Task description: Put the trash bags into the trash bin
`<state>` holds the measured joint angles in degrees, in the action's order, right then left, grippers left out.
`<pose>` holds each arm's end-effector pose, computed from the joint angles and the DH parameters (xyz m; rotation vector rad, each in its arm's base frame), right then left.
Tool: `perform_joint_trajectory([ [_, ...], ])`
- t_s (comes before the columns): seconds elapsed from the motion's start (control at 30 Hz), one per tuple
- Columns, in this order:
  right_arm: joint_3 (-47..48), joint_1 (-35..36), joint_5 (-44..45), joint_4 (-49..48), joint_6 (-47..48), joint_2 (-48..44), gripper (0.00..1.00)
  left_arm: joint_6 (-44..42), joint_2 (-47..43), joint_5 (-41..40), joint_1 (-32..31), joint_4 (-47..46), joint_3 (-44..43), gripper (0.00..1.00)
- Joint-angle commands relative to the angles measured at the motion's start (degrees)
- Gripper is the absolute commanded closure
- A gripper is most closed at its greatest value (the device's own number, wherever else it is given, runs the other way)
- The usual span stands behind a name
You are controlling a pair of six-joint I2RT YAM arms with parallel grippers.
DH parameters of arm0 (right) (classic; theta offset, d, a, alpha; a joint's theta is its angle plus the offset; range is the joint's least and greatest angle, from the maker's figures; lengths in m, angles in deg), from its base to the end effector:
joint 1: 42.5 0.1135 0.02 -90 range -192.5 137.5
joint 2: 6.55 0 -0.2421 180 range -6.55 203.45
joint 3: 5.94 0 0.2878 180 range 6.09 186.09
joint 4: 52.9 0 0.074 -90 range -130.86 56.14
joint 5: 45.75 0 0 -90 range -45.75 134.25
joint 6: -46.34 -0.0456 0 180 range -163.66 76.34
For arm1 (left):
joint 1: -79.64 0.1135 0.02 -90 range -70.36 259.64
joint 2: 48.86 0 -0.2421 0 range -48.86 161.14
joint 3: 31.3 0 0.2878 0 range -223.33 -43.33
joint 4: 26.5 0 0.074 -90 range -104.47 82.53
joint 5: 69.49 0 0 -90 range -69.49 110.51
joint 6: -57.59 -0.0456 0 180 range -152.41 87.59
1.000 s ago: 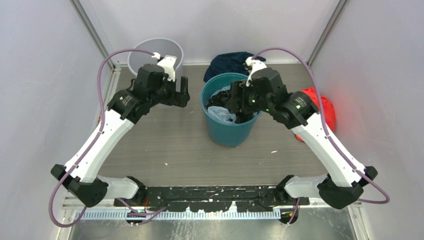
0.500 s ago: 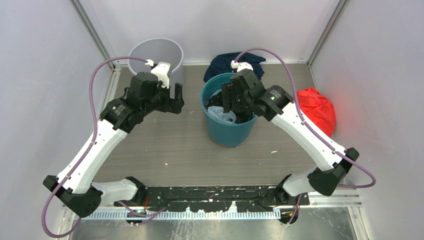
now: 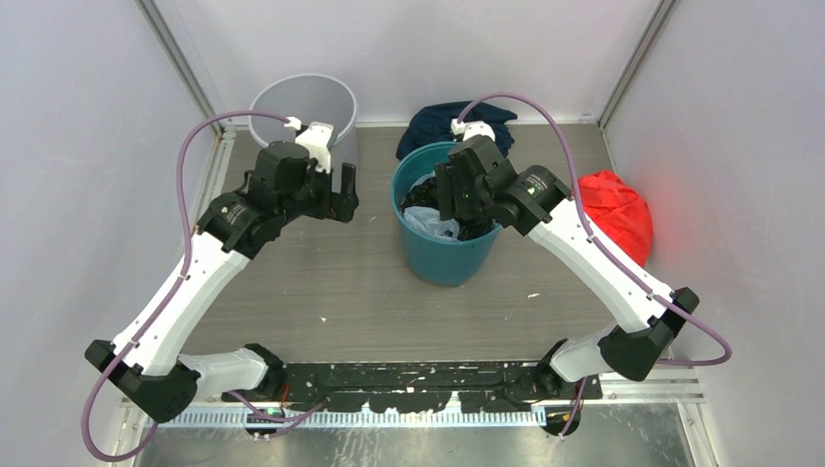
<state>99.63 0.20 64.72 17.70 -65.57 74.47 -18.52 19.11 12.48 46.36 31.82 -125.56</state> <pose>0.2497 0.2087 0.3882 -0.2512 2.3018 0.1456 0.2445 -0.1528 0.4022 0.2785 2.1241 -0.3368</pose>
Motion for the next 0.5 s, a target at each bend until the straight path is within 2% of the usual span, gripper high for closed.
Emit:
perform_joint_trajectory([
  [0.0,-0.14,0.4,1.75,-0.35,1.29,-1.94,0.25,-0.49,0.32,0.02,0.14,-2.56,-0.19,0.12],
  [0.47,1.08,0.86,2.0,1.85,1.1,-2.45,0.32,0.76,1.47,1.05,0.17,-3.26,-0.26,0.12],
])
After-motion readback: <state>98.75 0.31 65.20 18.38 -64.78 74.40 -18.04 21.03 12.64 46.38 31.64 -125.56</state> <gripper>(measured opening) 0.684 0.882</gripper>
